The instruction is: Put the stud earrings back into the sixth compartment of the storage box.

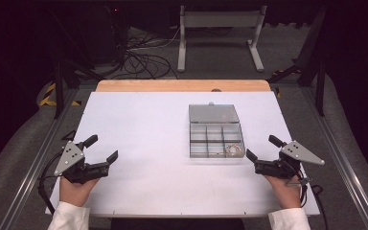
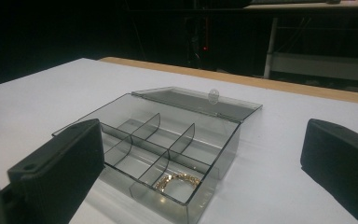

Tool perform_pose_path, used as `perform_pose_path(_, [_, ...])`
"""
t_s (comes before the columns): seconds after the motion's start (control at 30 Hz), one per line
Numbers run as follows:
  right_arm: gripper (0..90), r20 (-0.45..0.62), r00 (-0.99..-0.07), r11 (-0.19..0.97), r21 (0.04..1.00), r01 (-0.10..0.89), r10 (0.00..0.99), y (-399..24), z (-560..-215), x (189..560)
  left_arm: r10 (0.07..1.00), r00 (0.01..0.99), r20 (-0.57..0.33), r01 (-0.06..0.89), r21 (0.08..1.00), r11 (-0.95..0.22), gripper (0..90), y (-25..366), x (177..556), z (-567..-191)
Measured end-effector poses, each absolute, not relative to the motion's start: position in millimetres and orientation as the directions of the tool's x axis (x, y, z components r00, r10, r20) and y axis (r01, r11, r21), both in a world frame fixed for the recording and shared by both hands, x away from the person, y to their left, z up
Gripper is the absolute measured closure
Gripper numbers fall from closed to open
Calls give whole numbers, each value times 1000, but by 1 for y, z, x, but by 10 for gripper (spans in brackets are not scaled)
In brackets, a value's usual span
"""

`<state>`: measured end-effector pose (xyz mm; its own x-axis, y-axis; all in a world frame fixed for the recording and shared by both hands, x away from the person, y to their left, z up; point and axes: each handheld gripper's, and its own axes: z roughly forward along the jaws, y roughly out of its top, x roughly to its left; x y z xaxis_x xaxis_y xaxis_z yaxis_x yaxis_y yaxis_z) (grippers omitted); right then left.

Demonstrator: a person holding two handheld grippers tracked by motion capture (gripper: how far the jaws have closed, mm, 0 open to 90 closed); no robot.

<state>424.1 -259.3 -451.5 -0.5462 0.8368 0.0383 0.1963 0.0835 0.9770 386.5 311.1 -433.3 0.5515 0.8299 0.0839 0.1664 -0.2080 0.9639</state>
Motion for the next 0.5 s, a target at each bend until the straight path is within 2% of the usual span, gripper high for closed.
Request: perform_pose_path(0.5, [0,26,-537,90,978,188,843,-266,-452,420,830,551,83,166,964,-206,106,311,387,-434])
